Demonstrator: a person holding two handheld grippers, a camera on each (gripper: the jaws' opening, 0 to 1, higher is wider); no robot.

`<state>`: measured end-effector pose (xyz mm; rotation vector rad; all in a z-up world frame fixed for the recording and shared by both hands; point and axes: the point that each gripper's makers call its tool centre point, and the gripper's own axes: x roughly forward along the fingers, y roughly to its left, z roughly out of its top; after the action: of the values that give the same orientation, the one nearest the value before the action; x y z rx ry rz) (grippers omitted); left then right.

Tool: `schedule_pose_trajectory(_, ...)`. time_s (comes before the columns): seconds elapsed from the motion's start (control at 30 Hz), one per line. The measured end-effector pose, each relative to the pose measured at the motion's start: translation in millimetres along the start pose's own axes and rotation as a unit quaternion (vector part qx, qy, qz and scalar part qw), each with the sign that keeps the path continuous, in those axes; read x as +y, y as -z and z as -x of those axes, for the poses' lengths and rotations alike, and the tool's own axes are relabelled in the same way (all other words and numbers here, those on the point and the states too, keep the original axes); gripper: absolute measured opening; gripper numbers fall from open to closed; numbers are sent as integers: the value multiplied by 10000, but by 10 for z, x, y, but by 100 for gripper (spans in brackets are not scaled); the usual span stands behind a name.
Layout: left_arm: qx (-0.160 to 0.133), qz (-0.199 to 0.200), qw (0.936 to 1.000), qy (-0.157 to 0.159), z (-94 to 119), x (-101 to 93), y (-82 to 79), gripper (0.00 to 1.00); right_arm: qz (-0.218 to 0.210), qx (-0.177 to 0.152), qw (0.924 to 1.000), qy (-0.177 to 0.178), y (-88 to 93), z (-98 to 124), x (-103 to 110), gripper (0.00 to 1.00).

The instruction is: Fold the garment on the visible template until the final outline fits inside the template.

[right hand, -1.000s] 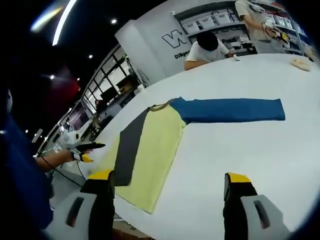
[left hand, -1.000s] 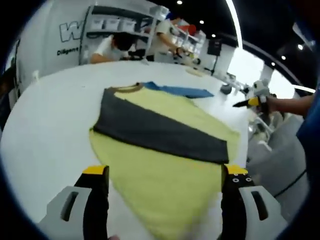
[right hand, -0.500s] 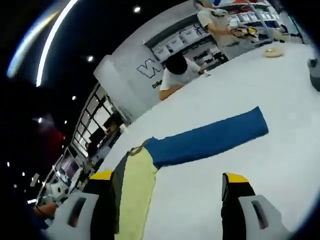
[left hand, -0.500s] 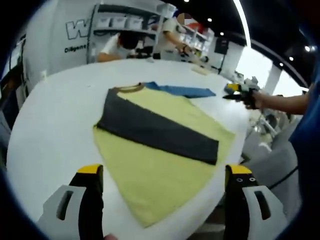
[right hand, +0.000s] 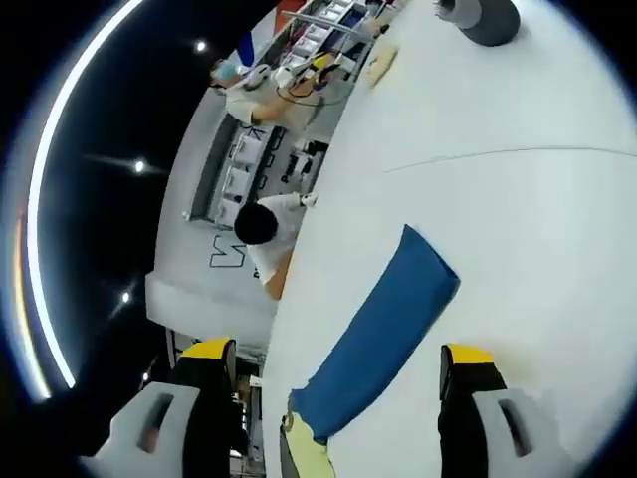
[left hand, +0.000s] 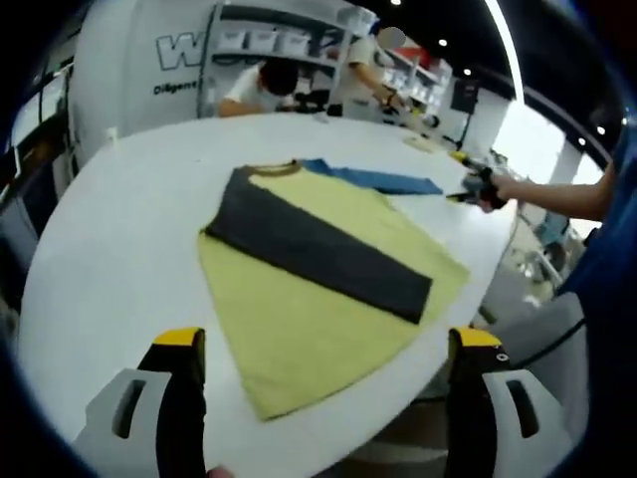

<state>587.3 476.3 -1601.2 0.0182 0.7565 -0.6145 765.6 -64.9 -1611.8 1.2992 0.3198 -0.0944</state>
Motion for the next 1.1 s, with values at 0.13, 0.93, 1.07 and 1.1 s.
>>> schedule_pose_trajectory(0.13, 21, 10, 10000, -76, 15, -73, 19, 99, -114, -123, 9999, 14, -131, -77, -62, 79)
schedule_pose_trajectory(0.93, 53, 149, 9997, -208, 27, -116, 49, 99, -224, -236, 9992, -230, -395, -522, -193, 64)
schedule_pose_trajectory(1.07, 92, 111, 9997, -185, 2, -150, 61, 99, 375, -270, 9988, 164, -438, -535, -340, 45)
schedule_pose_trajectory(1.1, 97, 104, 9997, -176, -1, -154, 67, 99, 535, -213, 9980, 246, -424, -536, -369, 42)
